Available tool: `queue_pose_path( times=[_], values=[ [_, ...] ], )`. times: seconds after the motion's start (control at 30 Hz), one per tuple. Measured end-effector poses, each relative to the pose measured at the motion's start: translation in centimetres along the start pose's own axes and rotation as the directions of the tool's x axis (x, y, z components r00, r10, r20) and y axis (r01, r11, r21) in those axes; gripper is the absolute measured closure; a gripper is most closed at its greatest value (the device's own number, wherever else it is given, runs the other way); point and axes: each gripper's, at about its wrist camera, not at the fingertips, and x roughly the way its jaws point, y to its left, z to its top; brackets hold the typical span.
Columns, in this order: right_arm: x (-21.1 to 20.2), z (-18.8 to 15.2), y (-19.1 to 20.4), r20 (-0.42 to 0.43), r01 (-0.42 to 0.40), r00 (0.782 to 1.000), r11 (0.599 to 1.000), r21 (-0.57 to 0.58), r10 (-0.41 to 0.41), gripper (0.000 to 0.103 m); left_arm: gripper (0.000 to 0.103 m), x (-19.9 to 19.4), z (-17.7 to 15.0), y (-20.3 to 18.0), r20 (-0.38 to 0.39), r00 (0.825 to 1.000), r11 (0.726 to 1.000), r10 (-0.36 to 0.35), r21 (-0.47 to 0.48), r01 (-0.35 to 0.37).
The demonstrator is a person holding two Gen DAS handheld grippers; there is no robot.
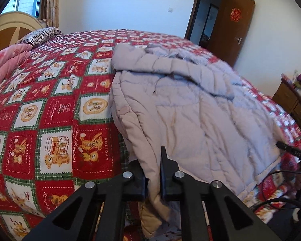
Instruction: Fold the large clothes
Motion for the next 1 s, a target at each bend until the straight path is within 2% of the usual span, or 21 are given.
queue_pose_path(
  times=[0.37, 0.47, 0.57, 0.63, 0.73, 0.77, 0.8, 0.87, 1.0],
  values=[
    [-4.5, 1.2, 0.4, 0.078, -0.078, 0.994, 0.997, 0.016, 0.077, 0.092, 0.095, -4.7, 2.6, -0.3, 0.099, 0.993, 0.998, -0.066, 0.008, 0.065],
    [-5.6, 1.7, 1.0, 0.103, -0.095, 0.990, 0.995, -0.003, 0.095, 0.092, 0.095, -6.0, 3.3, -0.5, 0.139, 0.989, 0.998, -0.060, 0.033, 0.056],
    [-5.6, 2.1, 1.2, 0.103, -0.096, 0.990, 0.995, -0.035, 0.100, 0.092, 0.095, -5.2, 3.1, -0.3, 0.125, 0.992, 0.998, -0.019, 0.059, 0.012],
    [-4.4, 1.8, 0.8, 0.065, -0.099, 0.993, 0.995, -0.024, 0.100, 0.090, 0.095, -3.8, 2.4, 0.4, 0.090, 0.996, 0.999, -0.008, 0.045, 0.004],
    [-2.2, 0.6, 0.3, -0.012, -0.069, 0.998, 0.997, -0.025, 0.068, 0.079, 0.095, -1.4, 1.2, 1.5, 0.023, 1.000, 1.000, 0.005, 0.028, -0.006],
    [-1.7, 0.1, 0.0, -0.024, -0.062, 0.998, 0.998, -0.016, 0.061, 0.073, 0.095, -0.5, 0.6, 1.8, -0.003, 1.000, 0.999, 0.016, 0.027, -0.016],
    [-1.3, -0.3, -0.2, -0.046, -0.057, 0.997, 0.998, -0.005, 0.057, 0.060, 0.095, -0.1, 0.2, 2.1, -0.018, 1.000, 1.000, 0.017, 0.019, -0.017],
    [-0.7, -1.0, -0.9, -0.071, -0.050, 0.996, 0.999, 0.015, 0.051, 0.047, 0.094, 0.8, -0.6, 2.5, -0.049, 0.999, 1.000, 0.014, 0.014, -0.013],
    [0.0, -1.9, -1.4, -0.104, 0.000, 0.995, 1.000, 0.015, 0.001, 0.045, 0.089, 2.7, -2.0, 3.6, -0.100, 0.995, 0.998, 0.012, -0.053, -0.018]
  ],
)
